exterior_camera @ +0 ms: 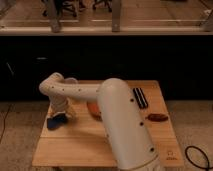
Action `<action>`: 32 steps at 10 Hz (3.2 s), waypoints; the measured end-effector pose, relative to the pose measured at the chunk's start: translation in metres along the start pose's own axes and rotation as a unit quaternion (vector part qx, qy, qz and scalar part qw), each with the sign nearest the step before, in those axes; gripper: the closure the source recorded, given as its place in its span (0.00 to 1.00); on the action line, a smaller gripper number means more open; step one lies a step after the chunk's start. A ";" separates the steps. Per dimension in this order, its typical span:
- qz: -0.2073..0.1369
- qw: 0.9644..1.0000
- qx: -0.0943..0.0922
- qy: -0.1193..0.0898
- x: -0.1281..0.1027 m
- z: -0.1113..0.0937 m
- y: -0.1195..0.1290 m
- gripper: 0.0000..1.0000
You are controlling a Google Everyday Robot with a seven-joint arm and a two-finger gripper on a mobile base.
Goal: Place the white sponge in the ceramic bowl
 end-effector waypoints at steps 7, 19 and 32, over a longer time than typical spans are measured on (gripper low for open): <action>0.000 1.000 -0.005 -0.005 0.002 0.012 0.001 0.29; 0.000 1.000 -0.008 -0.004 0.002 0.004 0.002 0.94; 0.007 1.000 0.007 -0.001 0.017 -0.013 0.014 0.95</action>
